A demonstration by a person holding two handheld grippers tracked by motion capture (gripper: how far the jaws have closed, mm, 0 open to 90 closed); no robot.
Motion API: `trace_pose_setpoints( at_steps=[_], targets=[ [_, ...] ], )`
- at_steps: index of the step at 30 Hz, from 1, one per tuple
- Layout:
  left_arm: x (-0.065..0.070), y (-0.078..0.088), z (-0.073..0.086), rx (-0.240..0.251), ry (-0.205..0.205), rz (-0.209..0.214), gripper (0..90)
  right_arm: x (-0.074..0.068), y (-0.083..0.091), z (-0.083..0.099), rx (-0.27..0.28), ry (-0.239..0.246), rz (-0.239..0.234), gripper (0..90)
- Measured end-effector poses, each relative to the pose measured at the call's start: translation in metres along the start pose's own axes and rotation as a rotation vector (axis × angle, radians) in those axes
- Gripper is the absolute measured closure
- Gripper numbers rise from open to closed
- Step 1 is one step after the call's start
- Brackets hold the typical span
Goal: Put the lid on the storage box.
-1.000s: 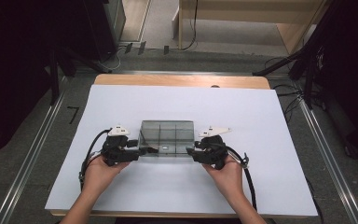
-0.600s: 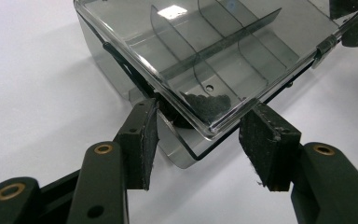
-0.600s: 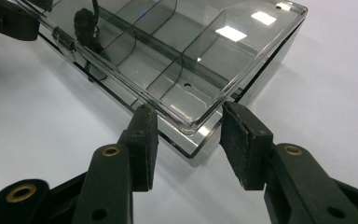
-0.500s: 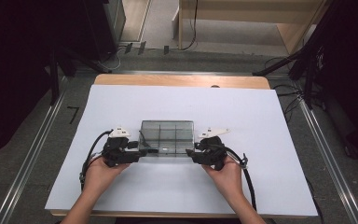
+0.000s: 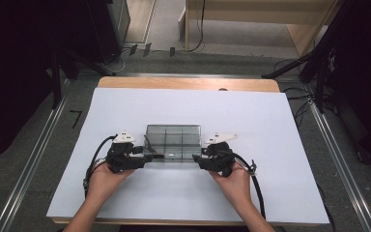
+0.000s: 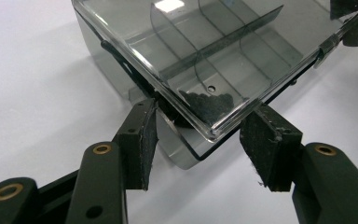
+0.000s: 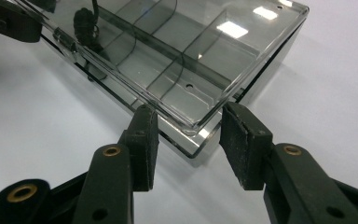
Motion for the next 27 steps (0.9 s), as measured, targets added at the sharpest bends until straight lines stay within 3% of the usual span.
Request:
trace_pose_setpoints(
  at_steps=[12, 17, 27],
  targets=[
    [-0.0003, 0.0020, -0.0059, 0.019, -0.006, 0.000, 45.3, -0.0017, 0.0057, -0.0068, 0.025, 0.001, 0.000, 58.7],
    [0.0007, -0.0011, -0.0063, 0.011, -0.021, -0.006, 44.3, -0.0020, 0.0057, -0.0080, 0.022, 0.001, 0.003, 58.7],
    [-0.0012, 0.0001, 0.0015, -0.003, -0.014, -0.005, 44.0, -0.0016, 0.0012, -0.0010, -0.004, 0.007, 0.001, 58.1]
  ],
)
Point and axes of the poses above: each handheld gripper's, and its own axes: y roughly backward along the jaws, z roughly out of its underside, x roughly to its right, the point moved 9 cm from there along -y, roughly forward along the jaws, and after that the axes turned 9 degrees about -x, right-handed, at the moved point
